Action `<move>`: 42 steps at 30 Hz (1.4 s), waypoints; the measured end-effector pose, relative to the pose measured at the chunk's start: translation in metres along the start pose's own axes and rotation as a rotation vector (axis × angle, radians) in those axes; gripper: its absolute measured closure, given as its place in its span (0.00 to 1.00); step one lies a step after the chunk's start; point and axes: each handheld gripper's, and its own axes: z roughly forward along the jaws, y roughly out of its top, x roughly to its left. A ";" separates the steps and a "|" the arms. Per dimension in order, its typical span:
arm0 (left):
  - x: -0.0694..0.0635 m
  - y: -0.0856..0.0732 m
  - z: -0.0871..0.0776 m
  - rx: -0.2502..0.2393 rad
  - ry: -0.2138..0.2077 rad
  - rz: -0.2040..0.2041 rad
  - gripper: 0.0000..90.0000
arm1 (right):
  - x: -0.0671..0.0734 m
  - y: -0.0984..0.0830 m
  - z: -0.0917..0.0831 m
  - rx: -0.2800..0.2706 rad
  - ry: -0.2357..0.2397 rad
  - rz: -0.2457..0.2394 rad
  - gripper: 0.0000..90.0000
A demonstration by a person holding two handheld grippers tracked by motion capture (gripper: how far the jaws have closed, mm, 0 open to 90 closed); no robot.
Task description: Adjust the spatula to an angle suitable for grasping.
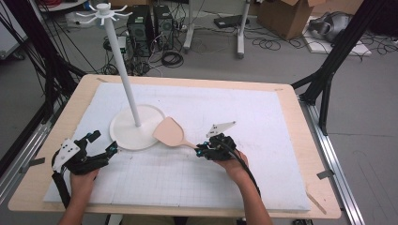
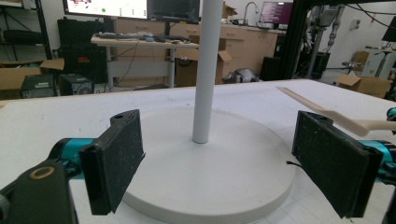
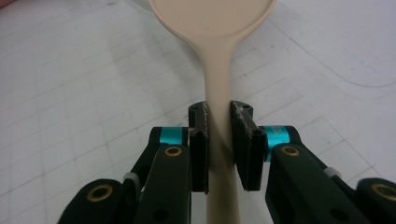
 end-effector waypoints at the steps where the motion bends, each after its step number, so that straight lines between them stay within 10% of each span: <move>1: 0.000 0.000 0.000 0.000 0.000 0.000 0.19 | 0.000 0.000 0.000 0.000 0.000 0.000 0.87; 5: 0.000 0.000 0.000 0.001 0.000 0.000 0.19 | 0.003 -0.006 -0.001 0.004 0.095 -0.047 0.87; 17: 0.000 0.000 0.000 0.001 0.003 0.003 0.19 | 0.015 -0.008 0.012 0.033 0.181 -0.113 0.86; 32: 0.000 0.000 0.000 0.002 0.003 0.005 0.19 | 0.027 -0.007 0.021 0.106 0.085 -0.120 0.82; 33: 0.000 0.000 0.000 0.002 0.004 0.005 0.19 | 0.027 -0.007 0.016 0.033 0.060 -0.087 0.57; 42: 0.000 0.000 0.000 -0.002 0.004 0.000 0.18 | 0.010 -0.025 -0.039 -0.182 -0.165 0.024 0.30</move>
